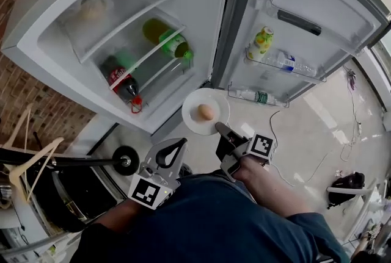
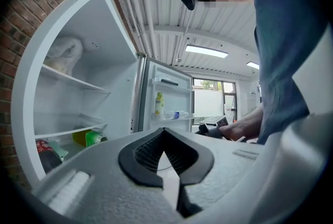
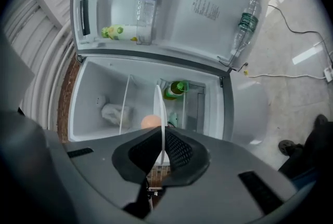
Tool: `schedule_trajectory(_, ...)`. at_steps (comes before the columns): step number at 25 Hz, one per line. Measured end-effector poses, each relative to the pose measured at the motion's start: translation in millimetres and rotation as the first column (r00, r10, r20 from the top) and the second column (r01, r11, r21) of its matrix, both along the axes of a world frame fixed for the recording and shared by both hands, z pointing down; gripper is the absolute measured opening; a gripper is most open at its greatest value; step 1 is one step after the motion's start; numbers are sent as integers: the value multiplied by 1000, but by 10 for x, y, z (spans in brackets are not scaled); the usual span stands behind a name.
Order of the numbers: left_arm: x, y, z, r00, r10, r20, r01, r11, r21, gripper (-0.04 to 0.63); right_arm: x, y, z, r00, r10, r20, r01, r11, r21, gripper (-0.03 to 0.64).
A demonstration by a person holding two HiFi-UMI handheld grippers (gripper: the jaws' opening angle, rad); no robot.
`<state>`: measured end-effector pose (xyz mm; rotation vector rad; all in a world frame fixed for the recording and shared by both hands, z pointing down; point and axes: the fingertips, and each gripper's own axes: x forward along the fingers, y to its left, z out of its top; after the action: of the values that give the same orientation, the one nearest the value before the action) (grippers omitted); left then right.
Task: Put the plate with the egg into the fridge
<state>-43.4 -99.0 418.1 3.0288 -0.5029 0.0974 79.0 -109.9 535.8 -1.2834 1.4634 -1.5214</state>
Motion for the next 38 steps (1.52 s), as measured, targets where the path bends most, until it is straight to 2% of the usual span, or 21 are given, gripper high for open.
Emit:
schedule_trajectory(4, -12, -232, 24, 999, -34, 1, 34, 999, -10, -3, -55, -339, -42, 999, -44, 6, 44, 999, 11, 20)
schedule_trajectory(7, -12, -410, 56, 995, -96, -1, 96, 995, -16, -3, -98, -598, -65, 995, -102, 19, 101, 994, 27, 20)
schedule_trajectory(12, -40, -682, 48, 981, -192, 3, 192, 981, -10, -3, -118, -961, -33, 980, -201, -9, 201, 980, 7, 20)
schedule_trajectory(19, -71, -903, 49, 959, -282, 21, 282, 959, -5, -3, -251, -1501, -92, 959, -281, 26, 280, 960, 24, 20)
schedule_trajectory(27, -188, -1060, 14, 935, -355, 18, 355, 935, 12, -3, -414, -2048, -158, 947, -318, 44, 317, 948, 34, 20)
schedule_trajectory(33, -246, -1128, 13, 921, -389, 25, 389, 921, 16, -3, -511, -2531, -273, 948, -303, 94, 296, 952, 76, 20)
schedule_trajectory(38, -299, -1161, 34, 908, -418, 34, 418, 908, 14, -3, -523, -2834, -245, 954, -282, 105, 276, 958, 75, 20)
